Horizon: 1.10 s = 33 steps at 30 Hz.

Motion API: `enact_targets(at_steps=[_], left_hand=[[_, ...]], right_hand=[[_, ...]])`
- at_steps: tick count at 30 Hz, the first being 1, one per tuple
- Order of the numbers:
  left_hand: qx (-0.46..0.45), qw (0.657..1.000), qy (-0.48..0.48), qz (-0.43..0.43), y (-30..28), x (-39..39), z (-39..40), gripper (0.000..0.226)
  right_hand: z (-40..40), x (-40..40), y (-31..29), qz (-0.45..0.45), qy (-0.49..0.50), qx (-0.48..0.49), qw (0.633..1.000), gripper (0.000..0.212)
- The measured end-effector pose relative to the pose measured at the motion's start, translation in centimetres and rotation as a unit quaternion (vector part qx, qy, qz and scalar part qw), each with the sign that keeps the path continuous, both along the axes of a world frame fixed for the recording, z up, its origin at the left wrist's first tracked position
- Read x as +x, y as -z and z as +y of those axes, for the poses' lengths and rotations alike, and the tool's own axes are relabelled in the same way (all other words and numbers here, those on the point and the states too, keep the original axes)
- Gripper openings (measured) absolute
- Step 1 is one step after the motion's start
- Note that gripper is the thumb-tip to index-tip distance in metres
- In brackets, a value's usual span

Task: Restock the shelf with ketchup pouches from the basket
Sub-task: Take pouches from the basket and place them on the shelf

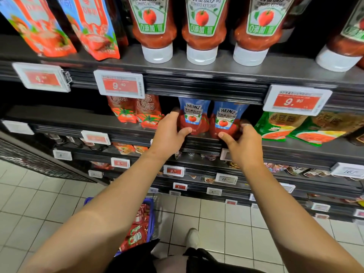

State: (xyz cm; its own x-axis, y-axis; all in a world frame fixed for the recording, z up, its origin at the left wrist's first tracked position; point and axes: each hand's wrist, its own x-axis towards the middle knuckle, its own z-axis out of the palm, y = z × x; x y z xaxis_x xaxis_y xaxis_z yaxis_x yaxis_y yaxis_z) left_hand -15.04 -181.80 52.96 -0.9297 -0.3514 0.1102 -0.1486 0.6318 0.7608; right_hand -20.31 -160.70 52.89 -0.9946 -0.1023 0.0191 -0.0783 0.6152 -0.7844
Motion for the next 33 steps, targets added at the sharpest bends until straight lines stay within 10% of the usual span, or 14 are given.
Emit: enact_targets(at_steps=[10, 15, 26, 33], left_hand=[[0.007, 0.998, -0.050, -0.030, 0.1, -1.2, 2.1, 0.050], [-0.013, 0.997, -0.066, -0.028, 0.4, -1.3, 3.0, 0.051], [-0.016, 0.997, -0.079, -0.015, 0.6, -1.2, 3.0, 0.056], [-0.027, 0.997, -0.073, -0.007, 0.6, 0.4, 2.8, 0.047]], right_hand=[[-0.8, -0.6, -0.7, 0.020, -0.022, 0.122, 0.992, 0.010], [-1.6, -1.2, -0.7, 0.026, -0.019, 0.098, 0.995, 0.039], [-1.0, -0.3, -0.1, 0.024, -0.004, 0.102, 0.995, 0.017], [1.0, 1.5, 0.3, -0.016, -0.032, 0.032, 0.999, 0.059]])
